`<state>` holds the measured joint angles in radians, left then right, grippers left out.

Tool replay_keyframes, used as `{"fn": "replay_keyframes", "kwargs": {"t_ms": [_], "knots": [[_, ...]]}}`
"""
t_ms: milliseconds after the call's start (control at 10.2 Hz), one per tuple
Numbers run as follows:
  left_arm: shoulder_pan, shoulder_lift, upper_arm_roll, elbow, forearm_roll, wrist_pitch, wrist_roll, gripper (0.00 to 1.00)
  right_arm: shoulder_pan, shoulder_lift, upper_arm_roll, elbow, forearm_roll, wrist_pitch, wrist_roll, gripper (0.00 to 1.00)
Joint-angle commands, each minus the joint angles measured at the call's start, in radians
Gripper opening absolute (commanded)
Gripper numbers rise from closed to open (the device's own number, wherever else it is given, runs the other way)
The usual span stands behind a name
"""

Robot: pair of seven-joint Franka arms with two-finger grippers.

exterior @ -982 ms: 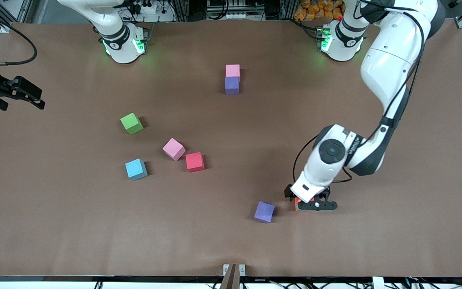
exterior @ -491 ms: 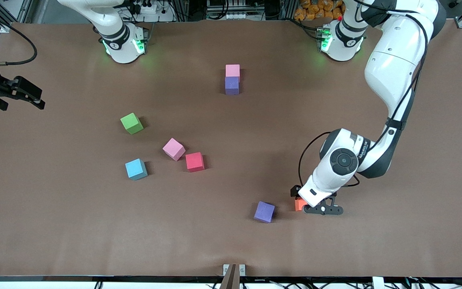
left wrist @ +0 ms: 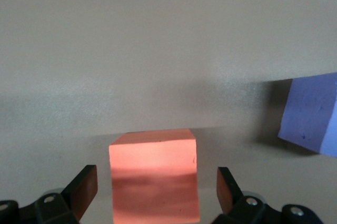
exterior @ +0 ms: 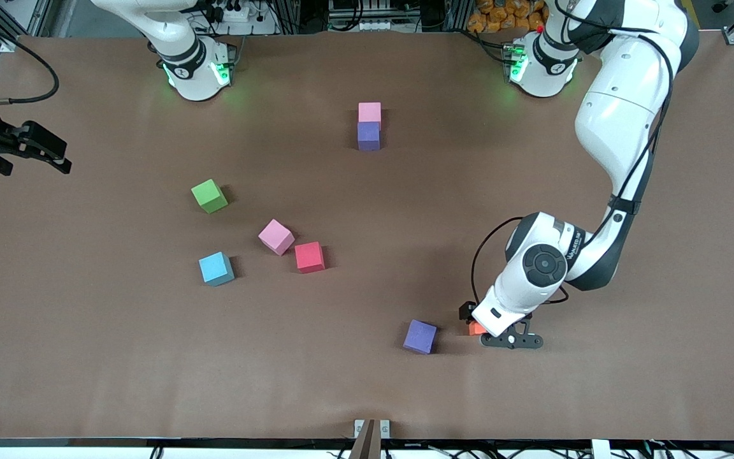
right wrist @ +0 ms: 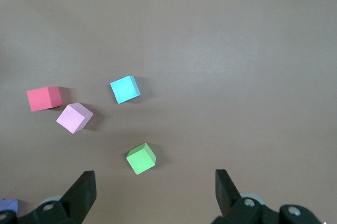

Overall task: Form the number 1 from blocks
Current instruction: 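Grasp the orange block with the left gripper and lift it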

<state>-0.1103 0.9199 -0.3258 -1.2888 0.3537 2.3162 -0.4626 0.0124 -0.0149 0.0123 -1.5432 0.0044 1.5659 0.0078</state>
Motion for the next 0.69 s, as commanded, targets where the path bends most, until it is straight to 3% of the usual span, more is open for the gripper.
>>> {"fn": "replay_keyframes", "kwargs": {"t_ms": [0,589], "knots": [[-0.012,0.034,0.007,0.055,-0.025,-0.018,0.033,1.00,-0.017,-0.002,0.008,0.002,0.014,0.002,-0.011,1.00],[-0.012,0.036,0.016,0.048,-0.022,-0.038,0.035,1.00,-0.017,-0.002,0.008,0.002,0.014,0.002,-0.011,1.00]]}}
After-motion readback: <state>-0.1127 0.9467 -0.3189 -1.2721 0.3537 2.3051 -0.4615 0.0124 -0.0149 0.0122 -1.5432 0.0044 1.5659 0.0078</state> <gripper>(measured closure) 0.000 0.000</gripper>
